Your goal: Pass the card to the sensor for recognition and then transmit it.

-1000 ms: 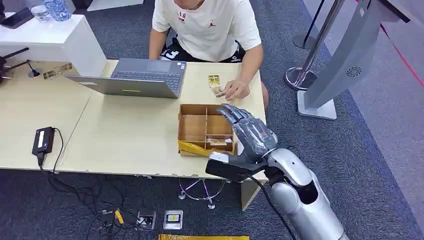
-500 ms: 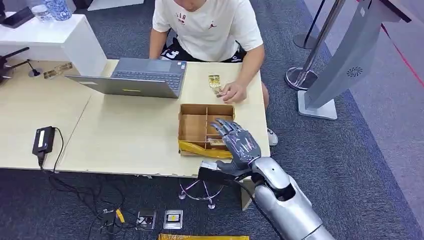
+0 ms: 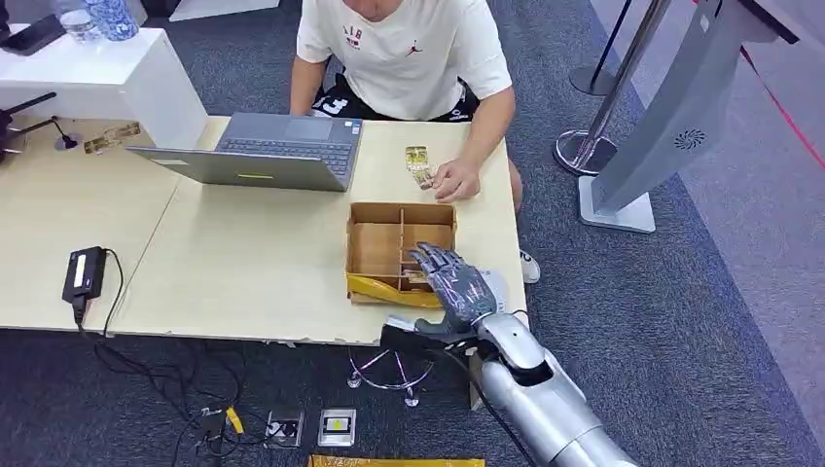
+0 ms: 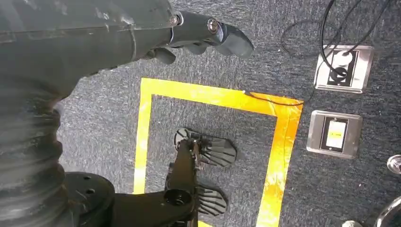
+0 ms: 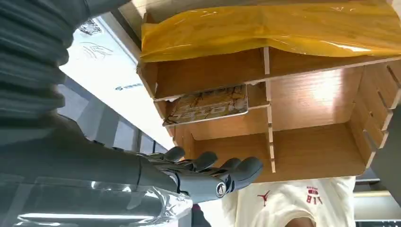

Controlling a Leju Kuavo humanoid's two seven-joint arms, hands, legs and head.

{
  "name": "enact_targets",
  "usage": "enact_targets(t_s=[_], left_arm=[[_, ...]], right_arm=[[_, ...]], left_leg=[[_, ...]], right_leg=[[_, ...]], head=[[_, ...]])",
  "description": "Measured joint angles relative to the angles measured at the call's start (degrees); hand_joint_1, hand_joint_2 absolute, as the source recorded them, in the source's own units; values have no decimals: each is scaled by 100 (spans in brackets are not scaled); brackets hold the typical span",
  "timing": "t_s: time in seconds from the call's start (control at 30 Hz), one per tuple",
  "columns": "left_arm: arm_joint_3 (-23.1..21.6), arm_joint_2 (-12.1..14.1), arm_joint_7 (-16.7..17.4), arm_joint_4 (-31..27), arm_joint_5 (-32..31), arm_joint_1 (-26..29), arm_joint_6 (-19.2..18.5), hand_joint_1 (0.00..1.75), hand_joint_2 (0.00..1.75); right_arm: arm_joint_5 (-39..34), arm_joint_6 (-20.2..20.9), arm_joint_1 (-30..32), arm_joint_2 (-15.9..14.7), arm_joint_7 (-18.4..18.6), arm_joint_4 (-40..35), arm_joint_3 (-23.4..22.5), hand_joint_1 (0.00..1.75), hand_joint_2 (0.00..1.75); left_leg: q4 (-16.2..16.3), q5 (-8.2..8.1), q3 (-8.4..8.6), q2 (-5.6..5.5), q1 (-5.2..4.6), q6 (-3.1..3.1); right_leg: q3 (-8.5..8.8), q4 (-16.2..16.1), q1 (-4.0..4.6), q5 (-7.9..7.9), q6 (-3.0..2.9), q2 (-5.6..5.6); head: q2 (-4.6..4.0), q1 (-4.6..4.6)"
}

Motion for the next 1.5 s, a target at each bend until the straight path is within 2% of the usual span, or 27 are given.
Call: enact_targets(t_s=[0.37,0.53,0.6,0.7,0.73,0.77,0.8,0.83,0.87,0.9,0.97,1.03,1.07,1.17,1.37,1.43,1.47,1.5], left_arm=[[0,-26,94,0,52,-2,15,0,175],[0,-26,105,2,63,3,59,0,175],[0,-26,109,2,83,5,57,0,175],[0,-20,230,2,103,-3,44,0,175],[0,-15,230,0,96,-8,44,0,175],[0,-11,232,0,79,-17,44,0,175],[0,-7,232,0,68,-24,44,0,175],[0,-4,229,0,57,-29,46,0,175],[0,2,229,0,55,-32,46,0,175],[0,4,227,0,52,-32,48,0,175],[-2,9,221,2,50,-31,59,0,175],[-4,13,214,2,50,-31,61,0,175],[-4,18,212,2,52,-29,64,0,175],[-7,28,210,2,61,-29,77,0,175],[-7,33,210,2,131,-29,81,0,175],[-7,33,210,2,142,-26,81,0,175],[-9,33,210,2,162,-25,81,0,175],[-7,33,210,2,170,-25,85,0,175]], right_arm=[[-46,-356,-246,182,-15,617,7,2,175],[-59,-411,-301,230,-48,855,7,19,175],[-61,-431,-323,254,-50,912,9,19,175],[-61,-483,-360,293,-50,962,9,42,175],[-66,-518,-375,304,-50,975,9,61,175],[-68,-553,-395,315,-50,992,9,94,175],[-70,-581,-416,328,-52,1008,9,106,175],[-77,-599,-433,337,-57,1023,9,106,175],[-85,-628,-451,343,-59,1041,9,98,175],[-100,-645,-471,354,-59,1060,9,98,175],[-114,-675,-513,370,-57,1106,9,110,175],[-120,-700,-533,378,-59,1135,9,106,175],[-120,-710,-536,381,-59,1146,9,87,175],[-118,-752,-543,383,-70,1191,9,66,175],[-116,-774,-584,391,-83,1257,9,77,175],[-107,-761,-596,400,-81,1281,9,86,175],[-98,-754,-599,402,-70,1294,9,108,175],[-90,-743,-603,407,-57,1305,9,117,175]], left_leg=[[0,0,1,1,0,0],[0,0,0,2,0,0],[0,0,1,2,0,0],[0,0,1,2,0,0],[0,0,1,2,0,0],[0,0,1,2,0,-1],[0,1,2,2,0,-1],[0,1,2,2,0,-1],[0,1,2,2,0,-1],[0,1,2,2,0,-1],[1,1,2,2,0,-1],[1,1,1,2,0,-1],[1,1,1,2,0,-1],[1,0,1,2,0,-1],[0,1,1,2,0,-1],[0,1,1,2,0,-1],[0,1,1,2,0,-1],[1,1,2,2,0,-1]], right_leg=[[0,0,0,0,-1,2],[0,0,0,0,-1,2],[0,0,0,1,-1,2],[-1,0,0,1,-1,2],[-1,0,0,1,-1,2],[-1,0,0,1,-1,2],[0,1,0,1,-1,3],[0,1,0,1,-1,3],[0,1,0,1,-1,2],[0,1,0,1,-1,3],[0,1,0,1,-1,3],[0,0,0,1,-1,2],[0,0,0,1,-1,2],[0,0,0,1,-1,3],[0,0,0,1,-1,2],[0,0,0,1,-1,2],[0,0,0,1,-1,2],[0,1,0,1,-1,2]], head=[[0,0],[2,0],[0,-2],[0,0],[0,0],[0,0],[0,0],[0,0],[0,0],[0,0],[0,0],[0,0],[2,0],[0,0],[0,0],[2,0],[0,0],[2,0]])
